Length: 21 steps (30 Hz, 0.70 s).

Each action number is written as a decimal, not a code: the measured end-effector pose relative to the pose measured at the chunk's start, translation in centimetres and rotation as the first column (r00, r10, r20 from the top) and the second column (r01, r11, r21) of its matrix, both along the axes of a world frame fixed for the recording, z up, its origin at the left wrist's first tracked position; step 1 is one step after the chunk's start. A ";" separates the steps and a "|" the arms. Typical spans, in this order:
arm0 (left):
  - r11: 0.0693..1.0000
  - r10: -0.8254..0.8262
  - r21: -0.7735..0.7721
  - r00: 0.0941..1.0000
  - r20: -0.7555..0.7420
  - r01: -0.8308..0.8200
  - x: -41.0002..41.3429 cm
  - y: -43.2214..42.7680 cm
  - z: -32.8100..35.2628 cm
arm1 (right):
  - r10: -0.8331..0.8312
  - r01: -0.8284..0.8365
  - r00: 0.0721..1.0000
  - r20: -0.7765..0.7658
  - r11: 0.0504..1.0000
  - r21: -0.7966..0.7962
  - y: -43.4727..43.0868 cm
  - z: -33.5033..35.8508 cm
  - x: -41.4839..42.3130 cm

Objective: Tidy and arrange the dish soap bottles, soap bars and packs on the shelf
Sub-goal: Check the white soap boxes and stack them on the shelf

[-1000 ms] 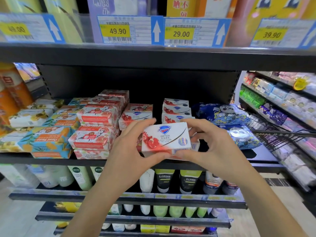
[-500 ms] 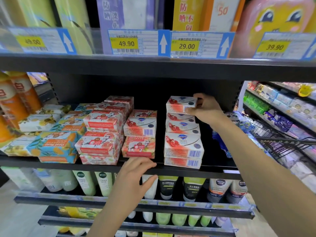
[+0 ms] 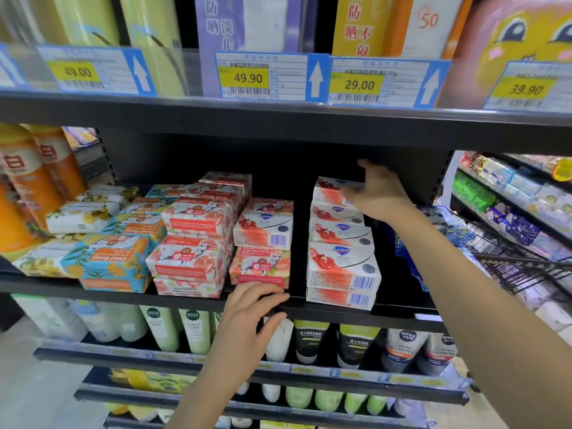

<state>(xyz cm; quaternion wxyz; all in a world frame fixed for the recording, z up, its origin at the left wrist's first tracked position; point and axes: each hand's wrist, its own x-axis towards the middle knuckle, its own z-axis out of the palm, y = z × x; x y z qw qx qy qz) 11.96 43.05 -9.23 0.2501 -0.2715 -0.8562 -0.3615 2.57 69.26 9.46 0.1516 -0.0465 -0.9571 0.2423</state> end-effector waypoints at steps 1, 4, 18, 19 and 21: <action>1.000 0.000 0.005 1.000 -0.005 0.000 0.0 0.0 -0.1 | 0.057 -0.058 0.998 -0.038 0.998 -0.004 -1.2 0.4 0.5; 1.000 0.000 0.012 1.000 -0.010 0.000 0.0 0.0 -0.2 | 0.294 -0.297 0.954 0.055 0.953 0.058 -5.0 1.0 2.2; 1.000 -0.019 0.016 1.000 -0.020 0.019 -0.1 -0.1 -0.2 | 0.291 -0.357 0.930 0.226 0.866 0.351 -10.6 -2.5 2.1; 1.000 -0.019 0.016 1.000 -0.018 0.019 -0.1 -0.1 -0.2 | 0.291 -0.354 0.931 0.222 0.870 0.342 -10.6 -2.5 2.2; 1.000 -0.016 0.017 1.000 -0.017 0.016 -0.1 -0.1 -0.1 | 0.301 -0.354 0.931 0.208 0.885 0.303 -10.5 -2.5 2.3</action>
